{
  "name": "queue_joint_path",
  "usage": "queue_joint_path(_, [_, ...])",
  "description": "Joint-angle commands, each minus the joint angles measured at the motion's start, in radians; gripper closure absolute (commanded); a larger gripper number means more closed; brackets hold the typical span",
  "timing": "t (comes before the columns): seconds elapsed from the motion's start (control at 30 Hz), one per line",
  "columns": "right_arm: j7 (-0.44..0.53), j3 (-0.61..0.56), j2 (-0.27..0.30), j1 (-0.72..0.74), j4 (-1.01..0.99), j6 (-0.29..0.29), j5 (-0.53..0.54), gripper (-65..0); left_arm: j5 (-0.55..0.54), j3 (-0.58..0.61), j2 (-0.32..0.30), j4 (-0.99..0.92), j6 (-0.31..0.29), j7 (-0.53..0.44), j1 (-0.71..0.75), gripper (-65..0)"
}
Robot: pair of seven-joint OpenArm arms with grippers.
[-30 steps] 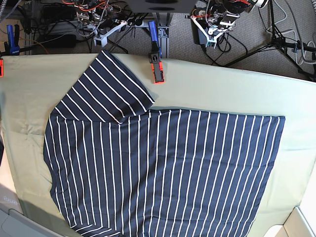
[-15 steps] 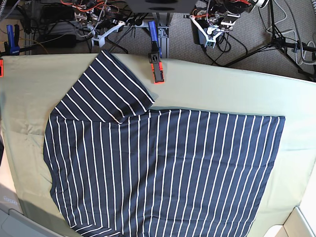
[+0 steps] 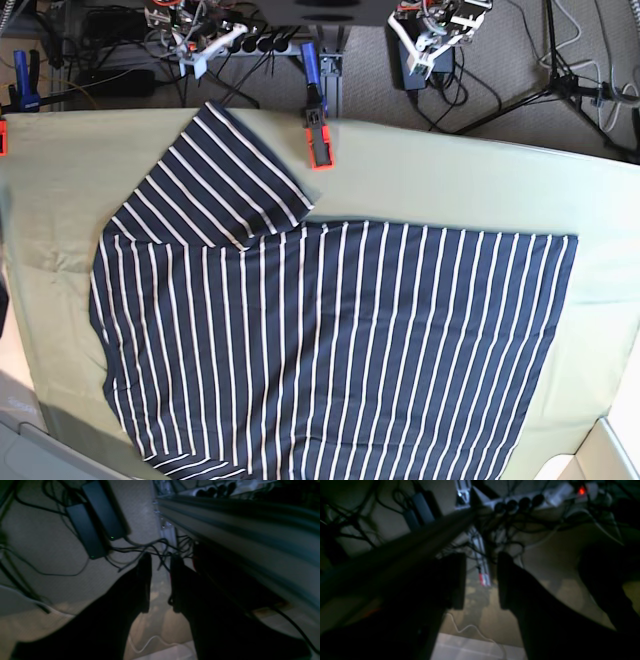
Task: Fold the T-shirt properly
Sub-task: 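Move both grippers out from rest toward the striped shirt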
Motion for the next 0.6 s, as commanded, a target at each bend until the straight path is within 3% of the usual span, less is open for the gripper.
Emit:
queue_joint_path(0.0, [0.006, 0.0, 0.016, -0.023, 0.031, -0.026, 0.006, -21.9, -0.005, -0.018, -0.011, 0.032, -0.058, -0.01, 0.014, -16.8])
queue_joint_path(0.13, [-0.011, 0.0, 0.05, -0.125, 0.16, 0.006, 0.053, -21.9, -0.069, -0.127, -0.046, 0.142, -0.157, -0.01, 0.082, -16.8])
queue_joint_path(0.27, [-0.101, 0.0, 0.091, -0.223, 0.312, 0.011, 0.15, -21.9, -0.083, -0.233, -0.084, 0.265, -0.27, 0.003, 0.151, -16.8])
queue_joint_path(0.43, [-0.217, 0.0, 0.15, -0.348, 0.511, 0.012, 0.249, -21.9, -0.198, -0.303, -0.129, 0.452, -0.277, 0.076, 0.256, -16.8])
queue_joint_path(0.57, [-0.286, 0.0, 0.188, -0.459, 0.689, 0.012, 0.301, -21.9, -0.221, -0.339, -0.16, 0.628, -0.276, 0.077, 0.367, -16.8])
